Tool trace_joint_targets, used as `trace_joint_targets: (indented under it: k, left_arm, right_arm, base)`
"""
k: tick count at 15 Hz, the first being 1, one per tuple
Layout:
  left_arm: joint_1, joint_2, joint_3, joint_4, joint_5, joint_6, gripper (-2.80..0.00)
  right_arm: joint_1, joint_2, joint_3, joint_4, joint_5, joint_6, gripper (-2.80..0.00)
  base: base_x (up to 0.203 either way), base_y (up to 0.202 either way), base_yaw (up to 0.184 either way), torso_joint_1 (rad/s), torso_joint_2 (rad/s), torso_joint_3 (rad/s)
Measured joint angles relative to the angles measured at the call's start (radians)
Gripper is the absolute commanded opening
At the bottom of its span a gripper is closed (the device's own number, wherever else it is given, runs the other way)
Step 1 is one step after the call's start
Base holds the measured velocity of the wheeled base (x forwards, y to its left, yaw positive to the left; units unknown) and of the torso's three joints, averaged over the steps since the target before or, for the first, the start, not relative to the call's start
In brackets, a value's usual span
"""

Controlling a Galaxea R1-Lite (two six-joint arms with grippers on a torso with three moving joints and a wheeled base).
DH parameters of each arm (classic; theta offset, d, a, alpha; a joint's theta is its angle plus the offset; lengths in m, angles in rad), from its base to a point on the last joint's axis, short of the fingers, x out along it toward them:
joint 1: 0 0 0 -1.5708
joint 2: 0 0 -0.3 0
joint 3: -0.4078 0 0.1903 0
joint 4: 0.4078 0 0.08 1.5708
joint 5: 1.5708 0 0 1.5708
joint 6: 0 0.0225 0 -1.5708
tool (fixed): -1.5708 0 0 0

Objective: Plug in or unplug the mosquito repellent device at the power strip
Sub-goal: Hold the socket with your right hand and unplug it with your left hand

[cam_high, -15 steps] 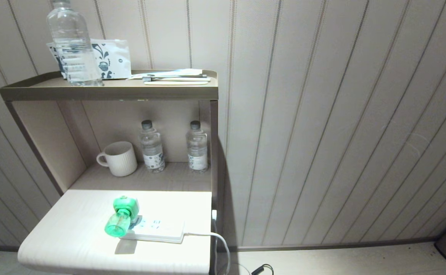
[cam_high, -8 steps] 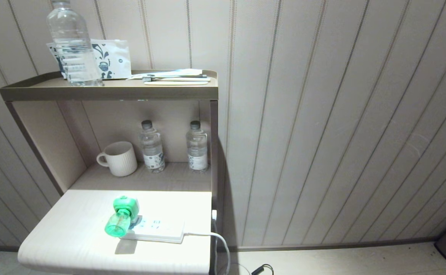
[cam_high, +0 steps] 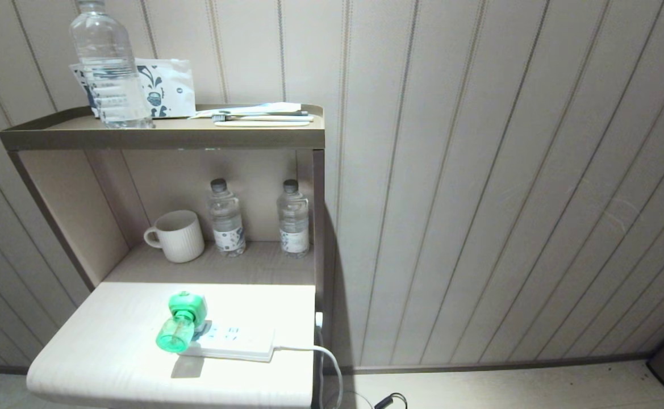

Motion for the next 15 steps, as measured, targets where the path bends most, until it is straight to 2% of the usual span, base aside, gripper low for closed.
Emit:
trace_joint_targets:
  k: [15]
  left_arm:
    - [0.000, 0.000, 0.000, 0.000, 0.000, 0.001, -2.80]
  right_arm:
    - [0.002, 0.000, 0.000, 0.000, 0.000, 0.004, -2.80]
  base:
    - [0.000, 0.000, 0.000, 0.000, 0.00, 0.000]
